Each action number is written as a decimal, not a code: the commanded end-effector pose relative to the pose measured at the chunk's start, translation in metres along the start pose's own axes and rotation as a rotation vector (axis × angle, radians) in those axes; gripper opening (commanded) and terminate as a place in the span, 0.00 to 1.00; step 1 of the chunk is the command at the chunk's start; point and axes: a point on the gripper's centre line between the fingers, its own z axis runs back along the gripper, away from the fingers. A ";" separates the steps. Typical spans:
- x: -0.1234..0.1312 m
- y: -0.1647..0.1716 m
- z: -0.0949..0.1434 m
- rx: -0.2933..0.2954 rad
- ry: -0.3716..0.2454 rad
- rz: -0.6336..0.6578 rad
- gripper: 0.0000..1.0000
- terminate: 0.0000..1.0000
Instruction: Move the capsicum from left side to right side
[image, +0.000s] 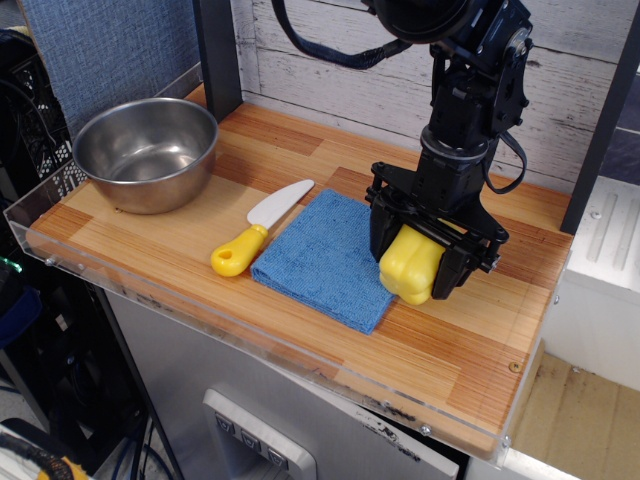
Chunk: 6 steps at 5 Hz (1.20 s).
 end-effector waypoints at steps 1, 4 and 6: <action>-0.002 0.007 0.021 0.011 -0.086 -0.006 1.00 0.00; 0.005 0.000 0.019 0.012 -0.174 0.222 1.00 0.00; 0.006 -0.002 0.019 -0.013 -0.173 0.256 1.00 0.00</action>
